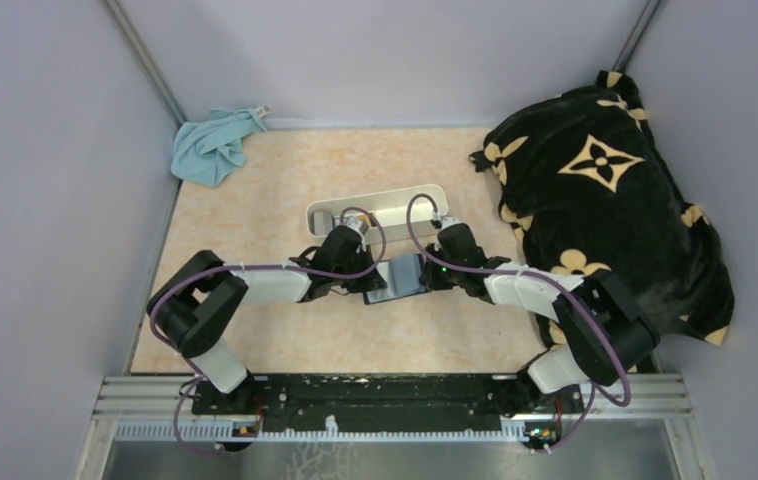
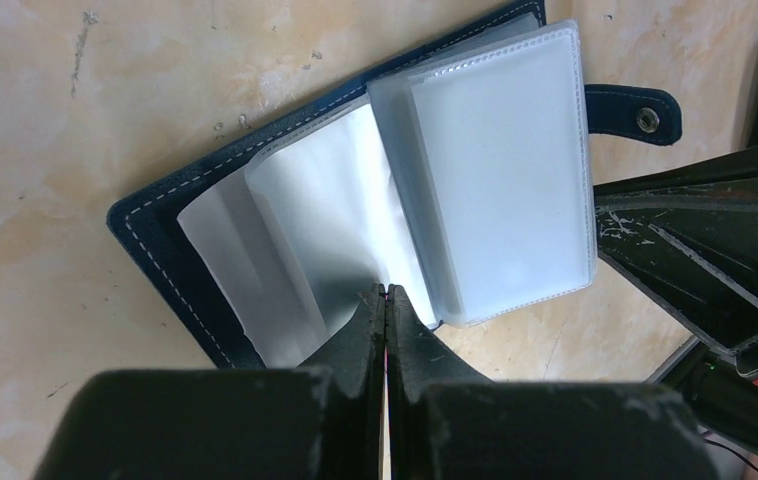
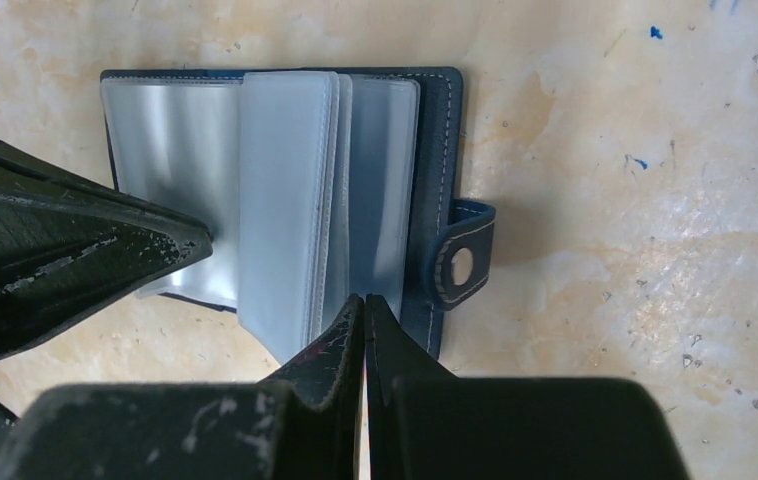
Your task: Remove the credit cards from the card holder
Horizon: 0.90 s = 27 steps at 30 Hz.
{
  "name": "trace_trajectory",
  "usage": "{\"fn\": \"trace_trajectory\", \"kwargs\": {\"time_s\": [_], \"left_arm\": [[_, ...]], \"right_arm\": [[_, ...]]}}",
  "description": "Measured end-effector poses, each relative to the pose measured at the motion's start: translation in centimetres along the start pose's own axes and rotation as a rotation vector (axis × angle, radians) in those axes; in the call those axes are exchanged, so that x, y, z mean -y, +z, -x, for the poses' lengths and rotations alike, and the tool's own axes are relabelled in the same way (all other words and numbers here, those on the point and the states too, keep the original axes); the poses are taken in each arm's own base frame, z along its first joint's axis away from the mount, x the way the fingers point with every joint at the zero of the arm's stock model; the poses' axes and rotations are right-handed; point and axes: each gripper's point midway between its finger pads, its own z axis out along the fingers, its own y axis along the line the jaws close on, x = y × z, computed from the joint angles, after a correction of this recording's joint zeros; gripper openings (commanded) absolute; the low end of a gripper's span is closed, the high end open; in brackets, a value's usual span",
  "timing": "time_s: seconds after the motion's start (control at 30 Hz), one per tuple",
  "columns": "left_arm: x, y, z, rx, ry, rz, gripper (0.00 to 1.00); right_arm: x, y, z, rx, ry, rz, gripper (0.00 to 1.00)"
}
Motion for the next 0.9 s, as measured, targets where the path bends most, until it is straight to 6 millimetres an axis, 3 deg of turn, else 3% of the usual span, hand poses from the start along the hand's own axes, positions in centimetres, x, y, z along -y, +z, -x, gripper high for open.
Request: {"fn": "trace_trajectory", "kwargs": {"time_s": [0.9], "left_arm": [[0.45,0.55,-0.02,-0.001,-0.004,-0.029,0.00]], "right_arm": [[0.70,-0.09,0.45,0.011,-0.013,-0.052,0.00]]}}
